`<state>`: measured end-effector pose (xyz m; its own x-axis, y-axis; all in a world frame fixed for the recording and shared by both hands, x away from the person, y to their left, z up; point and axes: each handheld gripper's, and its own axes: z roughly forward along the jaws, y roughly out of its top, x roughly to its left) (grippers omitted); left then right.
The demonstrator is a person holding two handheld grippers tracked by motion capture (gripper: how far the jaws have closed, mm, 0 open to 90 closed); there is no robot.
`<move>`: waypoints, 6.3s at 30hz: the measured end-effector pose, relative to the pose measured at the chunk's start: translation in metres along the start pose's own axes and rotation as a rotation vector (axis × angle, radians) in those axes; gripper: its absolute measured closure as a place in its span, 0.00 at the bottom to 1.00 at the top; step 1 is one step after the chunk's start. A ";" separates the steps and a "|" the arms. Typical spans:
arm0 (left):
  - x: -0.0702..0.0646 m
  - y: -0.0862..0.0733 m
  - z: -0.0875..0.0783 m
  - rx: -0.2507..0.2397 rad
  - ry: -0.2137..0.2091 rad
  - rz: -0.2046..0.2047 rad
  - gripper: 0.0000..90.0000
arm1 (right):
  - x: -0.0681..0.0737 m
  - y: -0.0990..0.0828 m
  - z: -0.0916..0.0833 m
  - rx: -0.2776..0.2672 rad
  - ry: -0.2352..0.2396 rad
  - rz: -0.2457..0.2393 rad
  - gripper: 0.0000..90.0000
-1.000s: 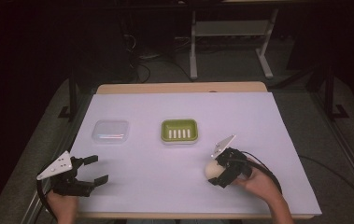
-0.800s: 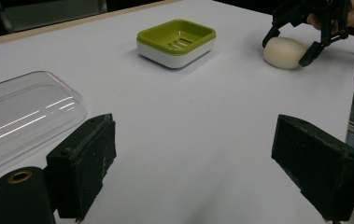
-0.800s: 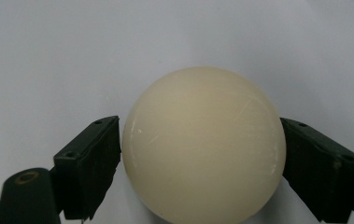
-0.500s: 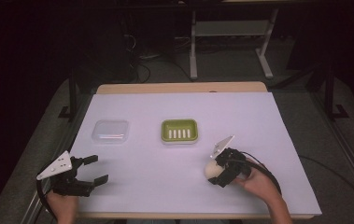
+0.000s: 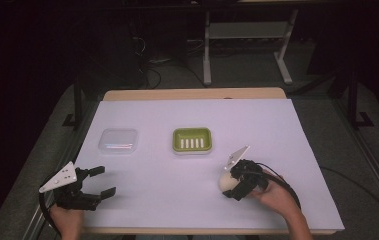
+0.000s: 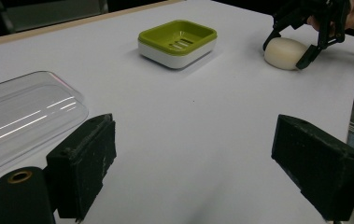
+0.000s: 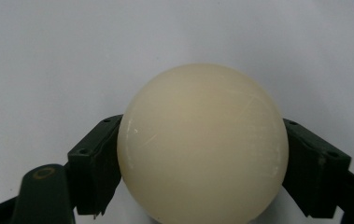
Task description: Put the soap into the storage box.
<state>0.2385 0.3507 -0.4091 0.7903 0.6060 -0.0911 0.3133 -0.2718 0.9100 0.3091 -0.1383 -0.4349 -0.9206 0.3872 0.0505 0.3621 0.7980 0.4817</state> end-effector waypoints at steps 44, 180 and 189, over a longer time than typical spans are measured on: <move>0.002 -0.002 -0.002 -0.004 0.013 -0.010 0.15 | -0.022 0.032 -0.022 -0.042 0.079 -0.009 0.24; 0.002 -0.003 -0.003 -0.015 0.020 -0.013 0.15 | -0.101 0.157 0.027 -0.016 0.122 -0.004 0.24; 0.003 -0.003 -0.003 -0.012 0.020 -0.012 0.15 | -0.104 0.157 0.031 -0.008 0.116 0.008 0.24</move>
<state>0.2377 0.3557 -0.4108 0.7758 0.6240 -0.0940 0.3160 -0.2553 0.9138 0.4663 -0.0387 -0.3921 -0.9287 0.3369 0.1552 0.3686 0.7912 0.4879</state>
